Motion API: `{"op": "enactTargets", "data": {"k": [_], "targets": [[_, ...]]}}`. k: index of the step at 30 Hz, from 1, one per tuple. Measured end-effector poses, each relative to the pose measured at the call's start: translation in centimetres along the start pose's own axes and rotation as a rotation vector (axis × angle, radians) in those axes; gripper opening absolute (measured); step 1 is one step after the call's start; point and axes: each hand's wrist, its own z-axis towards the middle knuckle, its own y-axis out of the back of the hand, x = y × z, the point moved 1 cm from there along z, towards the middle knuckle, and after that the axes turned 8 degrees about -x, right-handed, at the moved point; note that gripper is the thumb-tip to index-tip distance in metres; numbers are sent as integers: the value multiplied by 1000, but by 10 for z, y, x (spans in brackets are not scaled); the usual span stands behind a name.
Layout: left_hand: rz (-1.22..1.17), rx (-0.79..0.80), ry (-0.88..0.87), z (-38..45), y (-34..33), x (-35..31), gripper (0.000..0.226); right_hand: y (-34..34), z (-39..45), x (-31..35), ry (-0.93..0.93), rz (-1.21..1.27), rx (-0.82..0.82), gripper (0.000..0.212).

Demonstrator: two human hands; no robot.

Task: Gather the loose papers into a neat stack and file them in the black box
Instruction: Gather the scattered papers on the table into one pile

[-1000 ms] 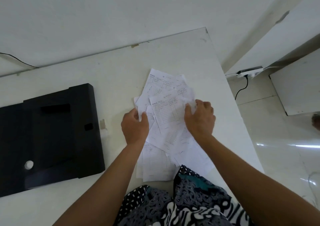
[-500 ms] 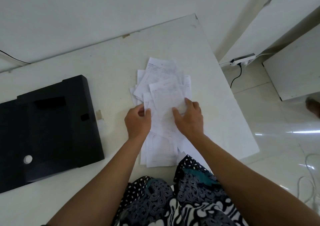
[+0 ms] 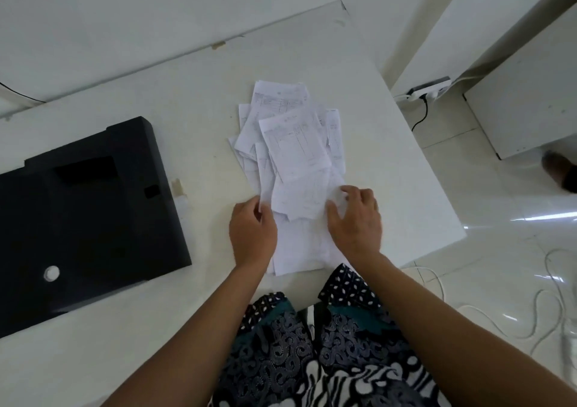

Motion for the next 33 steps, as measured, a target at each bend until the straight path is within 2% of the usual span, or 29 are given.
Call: {"op": "enactTargets", "data": {"k": [3, 7, 10, 13, 17, 19, 22, 24, 28, 30, 33], "targets": [[-54, -25, 65, 2, -4, -3, 37, -3, -2, 12, -65, 55, -34, 40], [-12, -34, 71, -8, 9, 13, 35, 10, -21, -11, -249, -35, -98, 49], [-8, 0, 32, -25, 5, 15, 22, 5, -38, -8, -187, 37, -27, 52], [-58, 14, 53, -31, -4, 5, 21, -3, -39, 13, -183, 177, 53, 48], [45, -97, 34, -21, 0, 8, 40, 2, -29, 0, -93, -91, -47, 62], [148, -92, -41, -22, 3, 16, 39, 4, -28, -13, -44, -153, -55, 66], [250, -19, -216, -33, -7, 24, 29, -7, -39, -12, 114, -163, -23, 57], [184, 15, -189, -40, -10, 19, 37, -14, -46, -7, 209, -166, -24, 51], [291, -61, -320, -32, -3, 31, 43, -6, -32, -21, 154, -217, -140, 56], [337, -46, -384, -24, 1, 43, 45, -4, -25, -30, 206, -239, -132, 56], [346, -26, -475, -24, 0, 45, 32, -10, -30, -25, 343, -250, -70, 45]]}}
